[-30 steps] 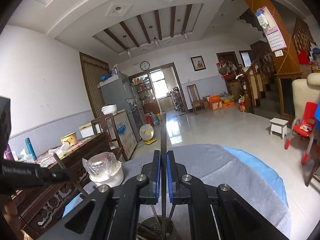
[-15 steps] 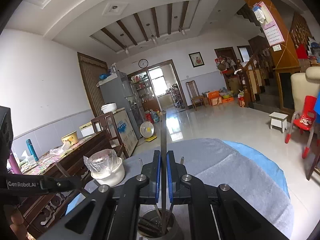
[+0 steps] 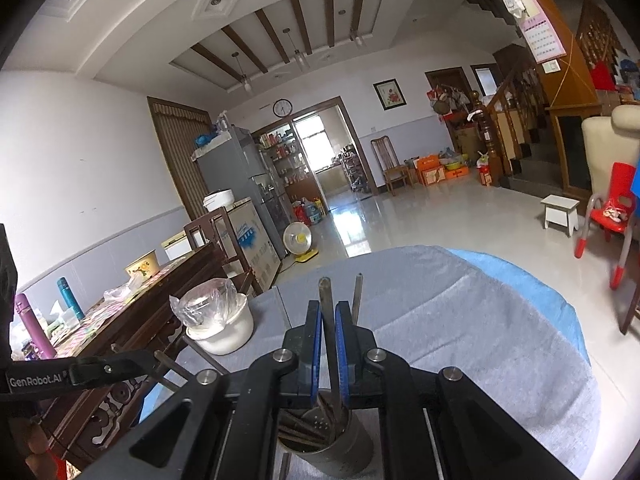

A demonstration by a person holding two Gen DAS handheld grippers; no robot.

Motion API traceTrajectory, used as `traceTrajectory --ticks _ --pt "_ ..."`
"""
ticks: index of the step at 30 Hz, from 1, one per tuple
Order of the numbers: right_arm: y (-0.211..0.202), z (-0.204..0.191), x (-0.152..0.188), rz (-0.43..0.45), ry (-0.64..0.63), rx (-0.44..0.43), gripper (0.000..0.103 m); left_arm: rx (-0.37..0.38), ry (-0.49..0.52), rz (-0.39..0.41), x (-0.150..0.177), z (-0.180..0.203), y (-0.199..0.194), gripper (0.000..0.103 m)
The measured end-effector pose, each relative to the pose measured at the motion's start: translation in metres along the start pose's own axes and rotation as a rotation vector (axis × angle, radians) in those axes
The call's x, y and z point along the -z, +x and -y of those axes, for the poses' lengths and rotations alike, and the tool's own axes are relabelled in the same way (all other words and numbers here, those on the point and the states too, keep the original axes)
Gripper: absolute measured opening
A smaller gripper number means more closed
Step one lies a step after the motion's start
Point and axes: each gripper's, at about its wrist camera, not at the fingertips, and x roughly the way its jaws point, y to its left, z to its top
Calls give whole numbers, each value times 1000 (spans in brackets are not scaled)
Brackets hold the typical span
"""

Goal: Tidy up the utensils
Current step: 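Drop both utensils into the grey cup by opening both tools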

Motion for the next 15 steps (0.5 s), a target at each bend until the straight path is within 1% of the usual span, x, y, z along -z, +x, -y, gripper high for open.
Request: traceTrajectory --ticks 5,15 --pt "2 -1 3 -8 1 0 9 -25 34 6 5 4 0 7" --pt "5 -3 6 -18 2 -1 9 -43 43 2 6 1 3 8"
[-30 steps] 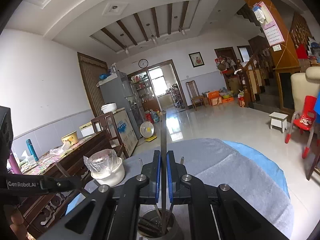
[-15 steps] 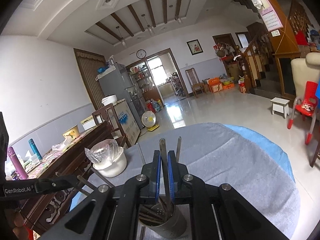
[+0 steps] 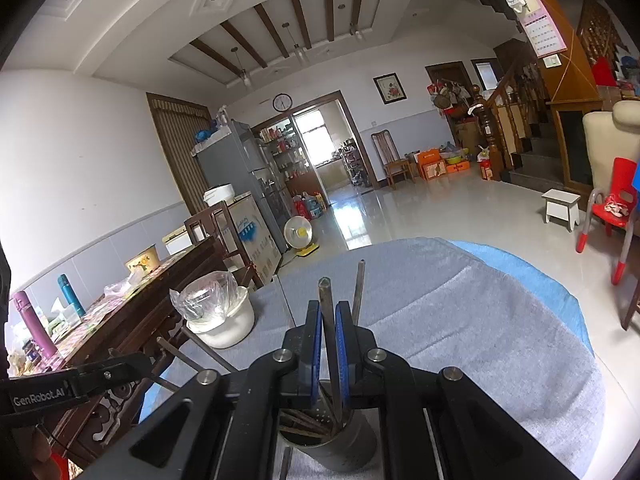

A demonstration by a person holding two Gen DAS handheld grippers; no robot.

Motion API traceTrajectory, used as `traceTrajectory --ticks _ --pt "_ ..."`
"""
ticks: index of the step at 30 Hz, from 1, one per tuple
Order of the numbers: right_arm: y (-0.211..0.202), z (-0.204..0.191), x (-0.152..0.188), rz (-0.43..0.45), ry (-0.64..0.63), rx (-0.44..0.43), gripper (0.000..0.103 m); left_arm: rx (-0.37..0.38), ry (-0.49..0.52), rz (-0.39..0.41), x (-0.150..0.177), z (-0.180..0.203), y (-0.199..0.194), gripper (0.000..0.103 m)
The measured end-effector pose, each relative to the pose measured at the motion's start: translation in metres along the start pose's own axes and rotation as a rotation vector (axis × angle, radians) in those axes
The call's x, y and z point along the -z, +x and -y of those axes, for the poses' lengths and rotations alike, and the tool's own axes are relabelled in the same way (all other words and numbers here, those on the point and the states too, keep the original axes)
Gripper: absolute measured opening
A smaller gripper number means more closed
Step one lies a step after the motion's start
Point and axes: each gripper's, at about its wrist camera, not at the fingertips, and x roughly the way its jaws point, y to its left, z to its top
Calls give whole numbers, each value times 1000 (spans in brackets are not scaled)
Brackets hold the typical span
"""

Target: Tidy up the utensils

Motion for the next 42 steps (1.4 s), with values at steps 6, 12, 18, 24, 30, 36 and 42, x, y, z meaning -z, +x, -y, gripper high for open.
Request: traceTrajectory --ticks 6,12,18,24,30,36,42 --pt "2 -1 4 -8 3 -3 10 -3 -1 -9 0 -1 2 8" --pt "4 -2 6 -32 14 -17 10 -20 3 -19 2 -3 5 20" --pt "1 7 7 -62 73 -58 22 -73 14 18 7 -11 -3 55" --pt "-20 22 10 21 126 -86 77 -122 -3 25 19 -35 -9 64" --pt "-27 36 21 -1 134 -53 75 -170 -23 -3 41 -56 -5 69" --pt "-27 38 38 -69 116 -38 70 -168 -40 -41 57 -55 -3 69" --pt "-26 30 59 -147 122 -56 70 -157 -25 -55 69 -44 -8 71"
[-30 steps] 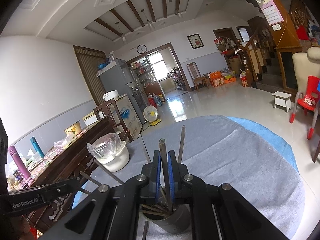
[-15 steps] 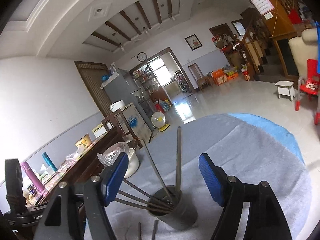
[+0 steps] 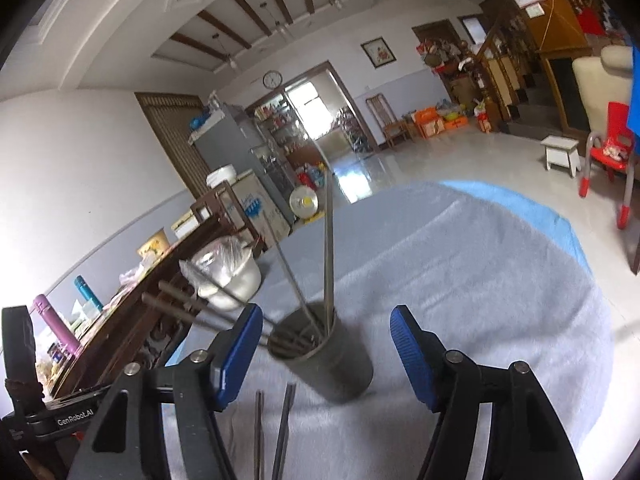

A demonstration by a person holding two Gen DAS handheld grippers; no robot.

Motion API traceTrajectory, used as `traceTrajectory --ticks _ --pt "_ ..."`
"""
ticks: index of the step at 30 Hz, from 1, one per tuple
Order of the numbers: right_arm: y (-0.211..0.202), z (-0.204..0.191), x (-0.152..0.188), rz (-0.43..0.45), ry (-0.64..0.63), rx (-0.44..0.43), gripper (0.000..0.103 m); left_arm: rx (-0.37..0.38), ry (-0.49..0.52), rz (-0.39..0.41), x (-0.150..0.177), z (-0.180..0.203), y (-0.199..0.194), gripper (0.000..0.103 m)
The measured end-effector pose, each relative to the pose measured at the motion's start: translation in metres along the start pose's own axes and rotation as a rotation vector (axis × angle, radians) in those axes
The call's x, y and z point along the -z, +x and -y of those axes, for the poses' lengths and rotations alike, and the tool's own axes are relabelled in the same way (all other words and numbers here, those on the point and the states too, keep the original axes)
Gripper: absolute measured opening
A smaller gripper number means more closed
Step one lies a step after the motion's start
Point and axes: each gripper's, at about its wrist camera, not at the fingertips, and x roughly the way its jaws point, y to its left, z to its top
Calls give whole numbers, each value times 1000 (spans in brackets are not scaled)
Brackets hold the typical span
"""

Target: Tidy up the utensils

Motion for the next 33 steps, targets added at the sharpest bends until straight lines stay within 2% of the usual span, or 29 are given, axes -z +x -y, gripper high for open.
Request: traceTrajectory --ticks 8,15,27,33 --pt "-3 -6 27 -84 -1 0 70 -14 41 43 16 9 -25 77" --pt "-5 -4 46 -147 8 3 70 -43 44 11 36 4 -26 77" --pt "-12 -16 53 -197 -12 -10 70 -90 45 5 56 -8 -34 77" --pt "-5 -16 54 -241 -30 5 70 -131 54 -3 60 -20 -21 77"
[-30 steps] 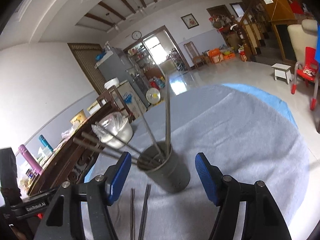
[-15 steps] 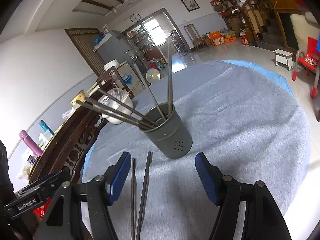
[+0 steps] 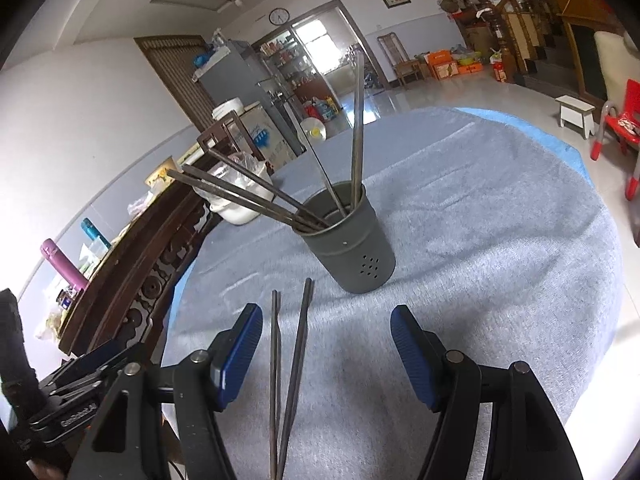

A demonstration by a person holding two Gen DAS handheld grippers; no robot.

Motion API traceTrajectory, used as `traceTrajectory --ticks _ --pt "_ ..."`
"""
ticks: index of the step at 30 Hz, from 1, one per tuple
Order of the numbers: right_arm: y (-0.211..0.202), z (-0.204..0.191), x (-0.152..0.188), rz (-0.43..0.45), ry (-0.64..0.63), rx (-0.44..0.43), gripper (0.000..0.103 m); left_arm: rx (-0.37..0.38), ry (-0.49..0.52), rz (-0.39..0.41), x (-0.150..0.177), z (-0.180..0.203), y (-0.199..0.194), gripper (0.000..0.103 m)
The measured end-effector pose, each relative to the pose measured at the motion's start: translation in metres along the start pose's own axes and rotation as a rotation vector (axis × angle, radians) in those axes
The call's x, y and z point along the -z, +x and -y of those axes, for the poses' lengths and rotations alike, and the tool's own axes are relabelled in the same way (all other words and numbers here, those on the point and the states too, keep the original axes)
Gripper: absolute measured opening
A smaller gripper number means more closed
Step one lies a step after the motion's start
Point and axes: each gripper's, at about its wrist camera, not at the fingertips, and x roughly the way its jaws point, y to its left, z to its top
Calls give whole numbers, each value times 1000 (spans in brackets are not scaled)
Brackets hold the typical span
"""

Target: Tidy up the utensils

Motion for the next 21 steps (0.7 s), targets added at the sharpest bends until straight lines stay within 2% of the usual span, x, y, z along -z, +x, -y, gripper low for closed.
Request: traceTrajectory --ticks 6,14,21 --pt "16 -6 -2 -53 -13 40 70 -18 26 -9 -3 -5 26 77" --pt "40 -27 -5 -111 -36 86 70 -1 101 -20 -6 -8 51 78" --pt "49 -36 -5 -131 -25 143 70 53 148 -24 -6 -15 64 78"
